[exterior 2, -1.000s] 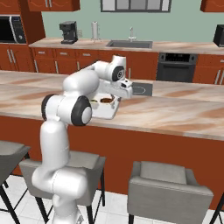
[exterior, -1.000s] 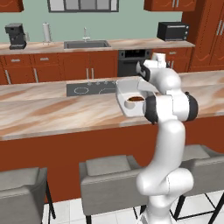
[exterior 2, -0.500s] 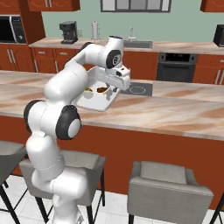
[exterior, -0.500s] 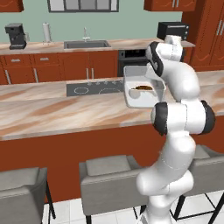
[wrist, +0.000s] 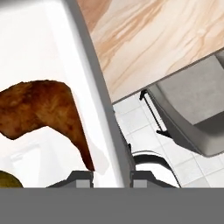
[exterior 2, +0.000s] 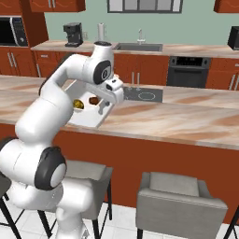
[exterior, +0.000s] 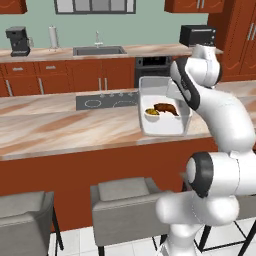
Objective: Place the tupperware on the second highest shelf of the fridge. Make space for the tupperware among the existing items by rearranging them on the shelves if needed. Close the fridge door when finished.
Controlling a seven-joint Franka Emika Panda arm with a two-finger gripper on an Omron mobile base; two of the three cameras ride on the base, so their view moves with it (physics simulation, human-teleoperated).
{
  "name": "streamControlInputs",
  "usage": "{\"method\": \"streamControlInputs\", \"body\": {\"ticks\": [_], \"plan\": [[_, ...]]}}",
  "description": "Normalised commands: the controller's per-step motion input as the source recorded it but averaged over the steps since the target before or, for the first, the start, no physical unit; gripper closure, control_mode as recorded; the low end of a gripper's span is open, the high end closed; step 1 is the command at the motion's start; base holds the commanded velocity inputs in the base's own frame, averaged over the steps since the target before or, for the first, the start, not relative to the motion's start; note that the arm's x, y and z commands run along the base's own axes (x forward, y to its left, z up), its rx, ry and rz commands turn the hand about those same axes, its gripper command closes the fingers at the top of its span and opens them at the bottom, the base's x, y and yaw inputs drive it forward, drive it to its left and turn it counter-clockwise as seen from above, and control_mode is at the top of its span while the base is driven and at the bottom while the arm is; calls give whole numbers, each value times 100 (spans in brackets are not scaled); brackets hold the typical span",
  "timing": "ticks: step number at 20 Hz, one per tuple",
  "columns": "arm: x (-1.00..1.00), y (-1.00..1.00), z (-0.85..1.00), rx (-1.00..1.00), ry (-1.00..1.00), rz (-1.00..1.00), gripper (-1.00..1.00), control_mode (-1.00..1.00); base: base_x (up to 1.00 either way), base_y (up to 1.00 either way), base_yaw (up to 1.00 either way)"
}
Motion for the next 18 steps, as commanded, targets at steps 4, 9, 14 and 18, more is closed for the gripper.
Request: {"method": "streamControlInputs", "body": {"ticks": [4, 9, 14, 18], "plan": [[-92, 3, 27, -2, -2, -10, 100, -100, 0, 0, 0], [-46, 2, 47, -3, -2, -14, 100, -100, 0, 0, 0], [-3, 1, 9, -1, -1, -2, 100, 100, 1, 8, -5], [0, 0, 0, 0, 0, 0, 100, 100, -87, -5, -26]]}}
